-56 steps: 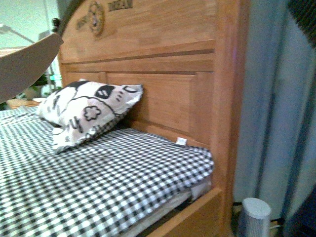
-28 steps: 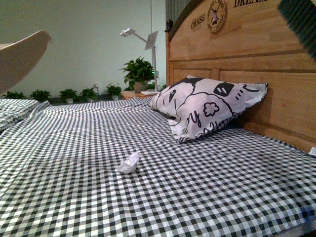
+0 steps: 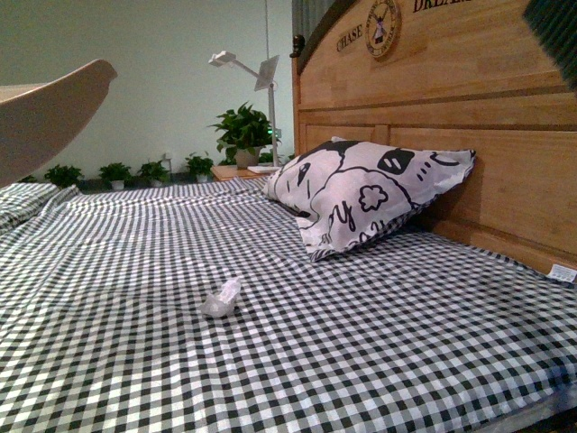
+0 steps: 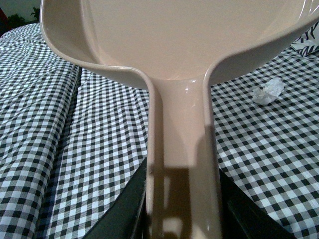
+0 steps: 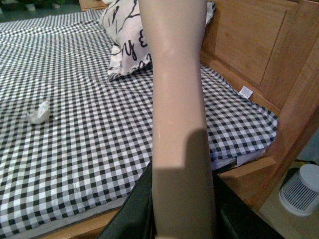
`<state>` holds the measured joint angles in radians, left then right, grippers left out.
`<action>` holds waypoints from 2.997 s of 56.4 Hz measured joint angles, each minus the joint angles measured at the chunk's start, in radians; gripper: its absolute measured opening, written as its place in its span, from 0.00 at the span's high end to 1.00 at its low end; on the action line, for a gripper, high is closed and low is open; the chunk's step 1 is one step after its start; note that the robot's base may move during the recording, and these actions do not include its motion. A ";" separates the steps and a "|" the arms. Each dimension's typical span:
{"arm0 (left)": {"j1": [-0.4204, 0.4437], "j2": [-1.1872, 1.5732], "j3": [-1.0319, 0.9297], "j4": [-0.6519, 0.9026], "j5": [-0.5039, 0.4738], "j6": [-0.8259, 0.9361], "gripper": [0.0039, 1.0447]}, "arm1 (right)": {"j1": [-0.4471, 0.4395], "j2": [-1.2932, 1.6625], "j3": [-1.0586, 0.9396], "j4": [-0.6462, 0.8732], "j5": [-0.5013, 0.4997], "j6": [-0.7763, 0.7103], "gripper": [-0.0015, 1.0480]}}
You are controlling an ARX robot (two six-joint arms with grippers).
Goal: Clean up trash
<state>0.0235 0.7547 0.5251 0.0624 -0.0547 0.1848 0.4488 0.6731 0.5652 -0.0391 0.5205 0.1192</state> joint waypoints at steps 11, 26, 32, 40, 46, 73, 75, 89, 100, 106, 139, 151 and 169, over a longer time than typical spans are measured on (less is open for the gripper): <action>-0.003 0.001 0.000 0.000 0.010 0.001 0.74 | -0.002 -0.003 0.000 0.000 0.010 0.000 0.80; 0.004 -0.001 0.000 0.000 -0.011 -0.002 0.74 | 0.002 0.004 0.000 0.000 0.000 -0.003 0.80; 0.000 -0.001 0.000 0.000 0.003 -0.001 0.74 | 0.002 0.000 0.000 0.000 0.000 -0.003 0.80; 0.000 -0.001 0.000 0.000 0.001 0.000 0.74 | 0.001 0.000 0.000 0.000 0.000 -0.003 0.80; 0.008 0.003 0.005 -0.021 0.022 -0.021 0.74 | 0.001 0.000 0.000 0.000 0.000 -0.003 0.80; 0.341 0.493 0.308 -0.185 0.557 0.292 0.74 | 0.001 0.000 0.000 0.000 0.000 -0.003 0.80; 0.345 0.520 0.327 -0.188 0.559 0.317 0.74 | 0.001 0.000 0.000 0.000 0.000 -0.003 0.80; 0.290 0.712 0.478 -0.181 0.552 0.424 0.74 | 0.001 0.000 0.000 0.000 0.000 -0.003 0.80; 0.170 0.848 0.569 -0.232 0.530 0.513 0.74 | 0.001 0.000 0.000 0.000 0.000 -0.003 0.80; 0.141 0.914 0.602 -0.263 0.522 0.554 0.74 | 0.001 0.000 0.000 0.000 0.000 -0.003 0.80; 0.128 1.098 0.756 -0.371 0.549 0.651 0.74 | 0.001 0.000 0.000 0.000 0.000 -0.003 0.80; 0.128 1.151 0.830 -0.422 0.519 0.704 0.74 | 0.001 0.000 0.000 0.000 0.000 -0.003 0.80; 0.105 1.205 0.932 -0.470 0.480 0.758 0.74 | 0.001 0.000 0.000 0.000 0.000 -0.003 0.80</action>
<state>0.1287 1.9594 1.4567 -0.4076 0.4248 0.9428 0.4496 0.6727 0.5648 -0.0391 0.5205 0.1165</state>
